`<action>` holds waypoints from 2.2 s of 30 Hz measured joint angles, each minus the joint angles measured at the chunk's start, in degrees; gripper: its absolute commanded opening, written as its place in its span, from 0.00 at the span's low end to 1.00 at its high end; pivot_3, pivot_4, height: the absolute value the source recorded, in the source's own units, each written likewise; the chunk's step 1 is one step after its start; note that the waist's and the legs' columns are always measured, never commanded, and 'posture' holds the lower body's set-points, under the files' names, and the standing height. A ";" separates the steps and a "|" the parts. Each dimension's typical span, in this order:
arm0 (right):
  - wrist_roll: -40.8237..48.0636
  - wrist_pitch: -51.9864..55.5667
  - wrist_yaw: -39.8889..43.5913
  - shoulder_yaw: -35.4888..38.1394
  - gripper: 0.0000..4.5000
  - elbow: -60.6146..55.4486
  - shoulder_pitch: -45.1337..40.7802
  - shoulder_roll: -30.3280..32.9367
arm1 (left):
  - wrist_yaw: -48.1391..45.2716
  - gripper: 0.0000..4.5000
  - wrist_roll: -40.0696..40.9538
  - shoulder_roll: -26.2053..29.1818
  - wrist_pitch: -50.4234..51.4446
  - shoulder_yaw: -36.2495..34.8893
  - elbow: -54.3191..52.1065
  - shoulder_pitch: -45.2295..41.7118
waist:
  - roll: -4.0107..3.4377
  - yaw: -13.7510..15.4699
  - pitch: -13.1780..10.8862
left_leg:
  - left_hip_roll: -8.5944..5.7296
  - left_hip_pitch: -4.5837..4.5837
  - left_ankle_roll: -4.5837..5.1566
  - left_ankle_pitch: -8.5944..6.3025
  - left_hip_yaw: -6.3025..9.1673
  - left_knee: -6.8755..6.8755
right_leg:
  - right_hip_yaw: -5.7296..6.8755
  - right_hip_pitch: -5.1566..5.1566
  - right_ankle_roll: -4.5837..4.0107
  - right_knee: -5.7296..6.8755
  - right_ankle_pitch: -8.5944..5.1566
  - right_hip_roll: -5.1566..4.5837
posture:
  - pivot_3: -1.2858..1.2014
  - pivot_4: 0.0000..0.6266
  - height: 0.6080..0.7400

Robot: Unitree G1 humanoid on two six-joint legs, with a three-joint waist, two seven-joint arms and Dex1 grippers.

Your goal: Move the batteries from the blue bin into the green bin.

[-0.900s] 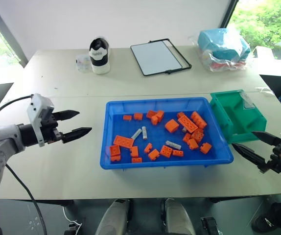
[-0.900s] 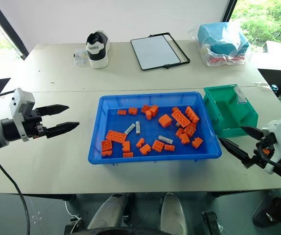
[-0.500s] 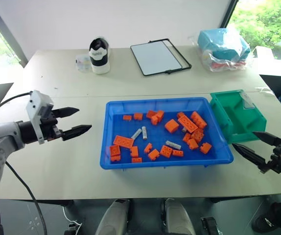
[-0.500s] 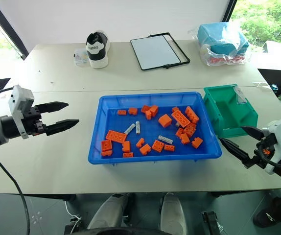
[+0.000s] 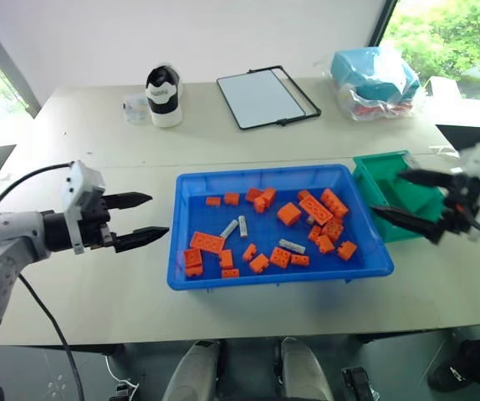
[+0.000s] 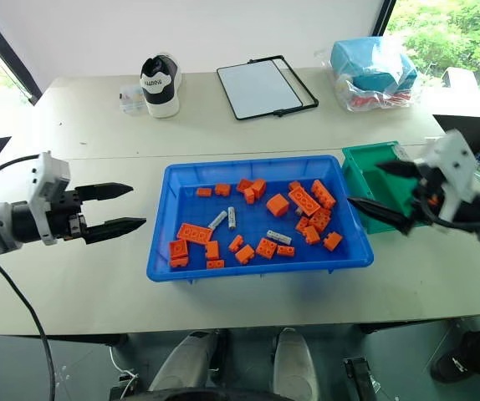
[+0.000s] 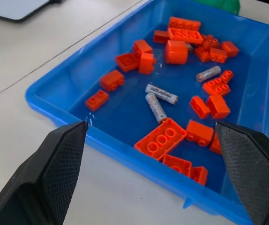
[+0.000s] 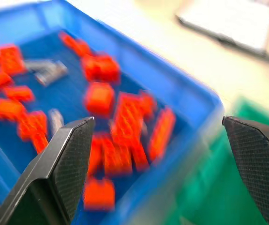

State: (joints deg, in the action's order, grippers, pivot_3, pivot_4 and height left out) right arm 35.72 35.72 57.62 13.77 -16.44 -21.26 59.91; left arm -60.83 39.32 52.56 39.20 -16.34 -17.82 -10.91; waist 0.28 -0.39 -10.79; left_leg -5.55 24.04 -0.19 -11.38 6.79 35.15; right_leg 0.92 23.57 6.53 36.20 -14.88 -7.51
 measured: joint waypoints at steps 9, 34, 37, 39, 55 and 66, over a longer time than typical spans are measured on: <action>-20.02 -12.76 17.09 -35.94 0.99 26.35 -35.13 -21.87 | -1.27 1.00 1.98 1.41 1.44 -0.14 -3.25 -0.66 | 0.28 -0.97 -0.14 | 0.01 0.30 -0.08 0.01 -0.15 -0.02 | -0.18 0.48 0.41 0.04 0.44 0.28 | 0.52 0.24 0.93; -44.56 -47.87 18.37 -43.95 0.94 81.11 -49.16 -51.72 | 7.76 1.00 9.74 1.39 5.16 -11.95 -16.19 12.82 | 0.31 -2.21 -0.15 | 0.47 0.20 -0.85 0.37 -0.20 -0.18 | -0.65 1.00 0.03 0.54 0.97 1.05 | 0.52 0.24 0.93; -45.59 -48.03 17.62 -43.32 0.69 82.02 -49.45 -52.36 | 8.06 1.00 10.04 1.39 5.07 -11.93 -16.09 12.05 | 0.32 -2.20 -0.15 | 0.47 0.12 -0.86 0.37 -0.21 -0.17 | -0.67 0.98 0.02 0.64 0.96 1.05 | 0.52 0.24 0.93; -46.17 -48.06 17.41 -42.62 0.48 82.37 -49.44 -52.50 | 8.10 1.00 10.05 1.39 4.94 -11.65 -15.72 10.86 | 0.32 -2.18 -0.15 | 0.47 0.09 -0.87 0.37 -0.22 -0.16 | -0.68 0.98 0.01 0.73 0.95 1.06 | 0.52 0.24 0.93; -31.70 -0.68 11.99 -23.95 0.03 21.06 -30.17 -41.74 | 4.25 1.00 7.12 1.43 1.78 -2.01 -7.21 1.54 | 0.32 -1.55 -0.14 | 0.46 0.19 -0.88 0.39 -0.21 -0.09 | -0.73 1.07 0.00 0.82 0.94 1.01 | 0.52 0.24 0.93; -30.77 31.95 -10.66 0.86 0.03 -2.71 -13.49 -22.54 | 1.46 1.00 4.68 -0.38 -0.02 5.57 -1.51 -6.20 | 0.35 -0.08 -0.12 | 0.45 0.31 -0.81 0.37 -0.47 -0.03 | -0.71 1.05 -0.18 0.59 0.82 0.74 | 0.52 0.24 0.93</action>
State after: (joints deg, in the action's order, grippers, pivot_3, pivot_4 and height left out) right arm 4.96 67.67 46.96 14.63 -19.15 -34.76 37.37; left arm -59.37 44.00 52.18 39.18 -10.78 -19.33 -17.11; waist 0.63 -0.47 -10.91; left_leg -5.10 24.35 -0.99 -11.00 6.32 35.12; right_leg 0.21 24.62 6.35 36.79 -14.06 -6.78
